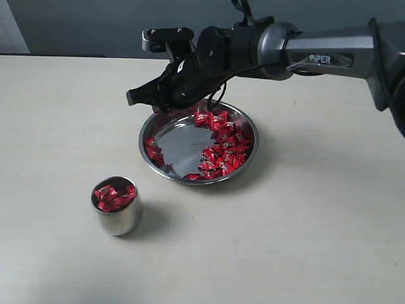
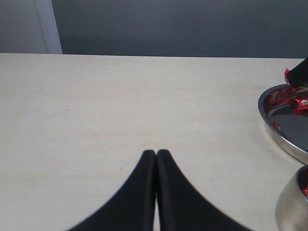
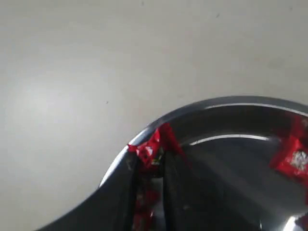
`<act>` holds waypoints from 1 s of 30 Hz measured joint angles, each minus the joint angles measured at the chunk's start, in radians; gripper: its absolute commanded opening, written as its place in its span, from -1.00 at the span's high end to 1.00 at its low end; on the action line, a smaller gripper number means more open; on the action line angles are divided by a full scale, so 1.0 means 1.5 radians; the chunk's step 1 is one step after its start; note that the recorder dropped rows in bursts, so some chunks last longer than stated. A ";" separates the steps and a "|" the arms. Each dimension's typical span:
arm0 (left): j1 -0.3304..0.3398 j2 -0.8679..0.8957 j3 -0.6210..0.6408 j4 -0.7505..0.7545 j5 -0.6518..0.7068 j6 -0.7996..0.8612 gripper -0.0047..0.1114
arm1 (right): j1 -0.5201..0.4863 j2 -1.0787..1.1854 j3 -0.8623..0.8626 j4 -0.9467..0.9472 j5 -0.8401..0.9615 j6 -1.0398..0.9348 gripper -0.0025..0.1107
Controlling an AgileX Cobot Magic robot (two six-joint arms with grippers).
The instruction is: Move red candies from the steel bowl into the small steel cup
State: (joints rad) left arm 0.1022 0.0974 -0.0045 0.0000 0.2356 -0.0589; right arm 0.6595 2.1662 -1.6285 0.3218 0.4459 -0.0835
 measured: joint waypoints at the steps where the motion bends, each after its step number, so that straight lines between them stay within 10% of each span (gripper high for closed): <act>1: 0.000 0.000 0.000 0.000 0.000 0.000 0.91 | 0.004 -0.006 0.000 -0.001 0.020 -0.008 0.88; 30: 0.000 0.000 0.000 0.000 0.000 0.000 0.91 | 0.120 -0.051 0.000 0.002 0.301 -0.121 0.88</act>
State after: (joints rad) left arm 0.1022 0.0974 -0.0045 0.0000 0.2356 -0.0589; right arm 0.8389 2.0903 -1.6285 0.3240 0.8981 -0.2646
